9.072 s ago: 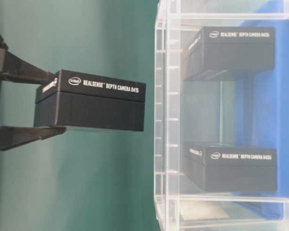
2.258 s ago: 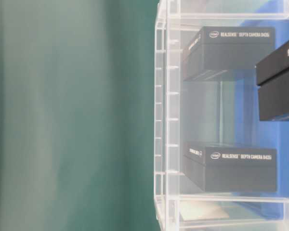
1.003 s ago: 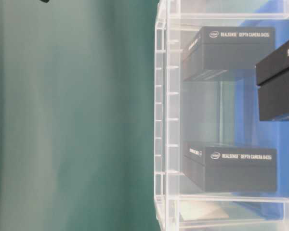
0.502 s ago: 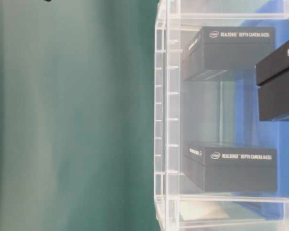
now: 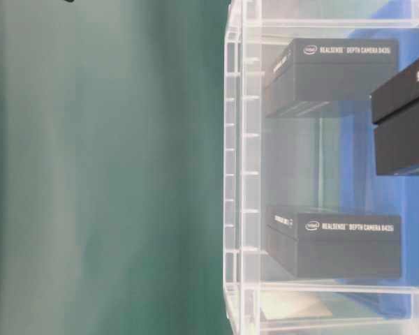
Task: Take out the box from the case.
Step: 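Move the left gripper over the left pair of black boxes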
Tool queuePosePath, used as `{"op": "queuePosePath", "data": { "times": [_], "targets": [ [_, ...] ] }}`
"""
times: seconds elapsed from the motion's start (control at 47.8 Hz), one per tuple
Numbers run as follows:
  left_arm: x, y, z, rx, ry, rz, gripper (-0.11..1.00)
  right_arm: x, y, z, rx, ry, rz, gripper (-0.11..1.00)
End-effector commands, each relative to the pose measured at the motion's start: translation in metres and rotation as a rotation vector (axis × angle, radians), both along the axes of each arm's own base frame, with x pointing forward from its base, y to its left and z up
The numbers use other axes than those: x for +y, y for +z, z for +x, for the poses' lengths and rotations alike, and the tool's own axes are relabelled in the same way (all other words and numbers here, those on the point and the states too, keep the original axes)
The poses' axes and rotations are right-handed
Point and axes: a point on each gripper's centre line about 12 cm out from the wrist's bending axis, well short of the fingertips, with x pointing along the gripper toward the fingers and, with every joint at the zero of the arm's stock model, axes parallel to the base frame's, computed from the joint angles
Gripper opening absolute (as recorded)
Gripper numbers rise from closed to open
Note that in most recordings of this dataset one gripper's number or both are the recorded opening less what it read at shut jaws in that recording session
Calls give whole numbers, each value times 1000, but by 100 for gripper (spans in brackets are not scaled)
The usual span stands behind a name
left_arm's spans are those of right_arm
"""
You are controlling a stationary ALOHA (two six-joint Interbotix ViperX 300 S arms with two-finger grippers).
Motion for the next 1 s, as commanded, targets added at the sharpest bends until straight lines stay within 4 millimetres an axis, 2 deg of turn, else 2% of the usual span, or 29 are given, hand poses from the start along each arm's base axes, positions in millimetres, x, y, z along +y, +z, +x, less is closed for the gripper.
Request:
{"op": "queuePosePath", "data": {
  "times": [0.0, 0.627, 0.982],
  "targets": [
    [2, 9, 13, -25, -14, 15, 98, 0, 6, -1, -23, -1, -13, 92],
    [5, 27, 117, -39, -67, 1, 98, -1, 7, -1, -24, -5, -18, 92],
    [4, 28, 175, -47, -78, -1, 98, 0, 8, -2, -27, 1, -20, 92]
  ]
}}
